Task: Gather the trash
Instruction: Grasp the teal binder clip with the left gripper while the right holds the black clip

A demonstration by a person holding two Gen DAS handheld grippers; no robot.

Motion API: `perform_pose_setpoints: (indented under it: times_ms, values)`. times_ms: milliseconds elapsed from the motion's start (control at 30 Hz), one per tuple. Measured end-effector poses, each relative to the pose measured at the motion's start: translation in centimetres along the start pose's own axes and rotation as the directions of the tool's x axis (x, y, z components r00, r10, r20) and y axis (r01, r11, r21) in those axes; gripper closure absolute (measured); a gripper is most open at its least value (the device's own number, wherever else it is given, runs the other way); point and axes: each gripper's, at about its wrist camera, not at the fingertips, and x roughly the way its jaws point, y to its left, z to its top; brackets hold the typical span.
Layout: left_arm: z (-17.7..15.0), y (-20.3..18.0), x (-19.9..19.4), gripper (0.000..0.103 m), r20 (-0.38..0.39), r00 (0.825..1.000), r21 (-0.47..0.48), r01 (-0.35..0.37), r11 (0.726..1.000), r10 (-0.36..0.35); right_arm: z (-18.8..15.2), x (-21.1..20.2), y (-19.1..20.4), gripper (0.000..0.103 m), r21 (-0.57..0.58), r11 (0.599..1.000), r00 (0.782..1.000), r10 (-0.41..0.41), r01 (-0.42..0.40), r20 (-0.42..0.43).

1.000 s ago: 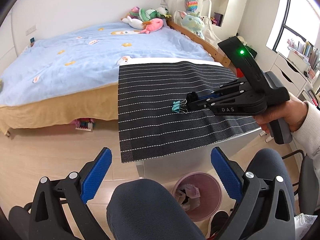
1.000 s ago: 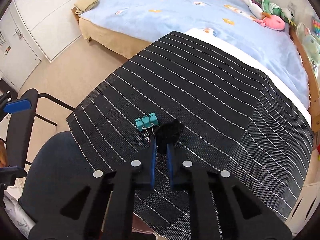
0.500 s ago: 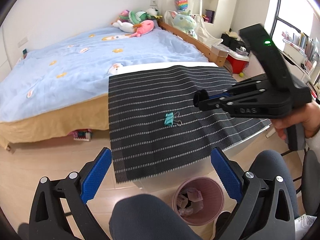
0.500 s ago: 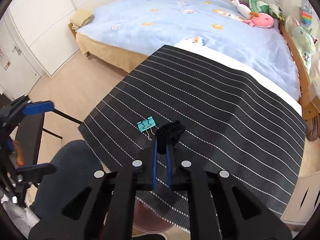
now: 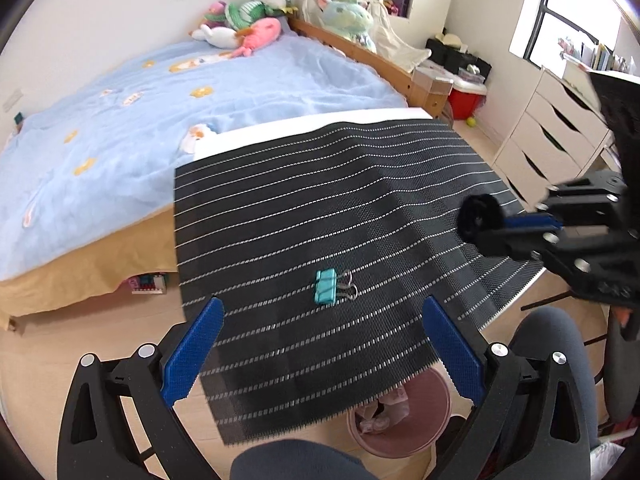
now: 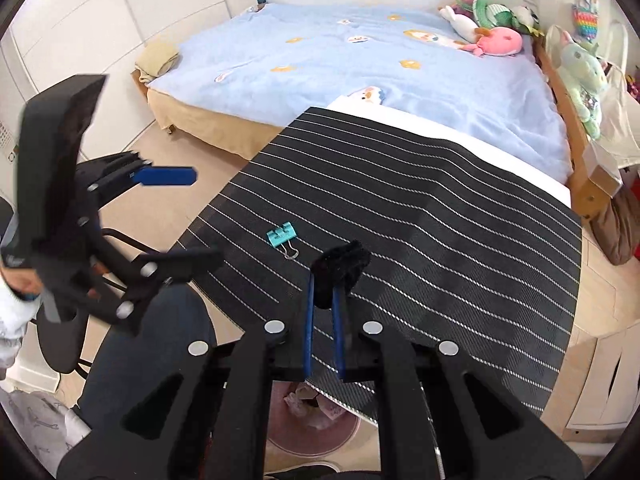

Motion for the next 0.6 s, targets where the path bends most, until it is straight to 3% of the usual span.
perform_pose_setpoints:
  times_ms: [400, 433, 500, 567, 600]
  values:
    - [1.5, 0.2, 6.1, 0.009, -0.131, 0.991, 0.048, -0.033, 0.998, 0.039, -1.2, -1.0, -1.4, 0.095, 0.03, 1.0, 1.0, -0.01, 0.009, 0.008]
    - [1.4, 0.2, 6.3, 0.013, -0.133, 0.99, 0.046, -0.034, 0.998, 0.04, -1.2, -1.0, -1.5, 0.095, 0.031, 0.999, 1.0, -0.009, 0.009, 0.007]
    - [1.3, 0.3, 6.6, 0.033, -0.147, 0.988, 0.041, -0.03, 0.999, 0.036, -1.4, -1.0, -1.6, 0.095, 0.034, 0.999, 1.0, -0.01, 0.009, 0.004]
    - [1.2, 0.4, 6.8, 0.035, -0.149, 0.988, 0.04, -0.028, 0.999, 0.034, -1.4, -0.9, -1.7, 0.095, 0.036, 0.999, 1.0, -0.009, 0.009, 0.003]
    - [1.2, 0.3, 6.8, 0.04, -0.149, 0.988, 0.039, -0.026, 0.999, 0.031, -1.4, -0.8, -1.7, 0.095, 0.036, 0.999, 1.0, -0.009, 0.009, 0.003]
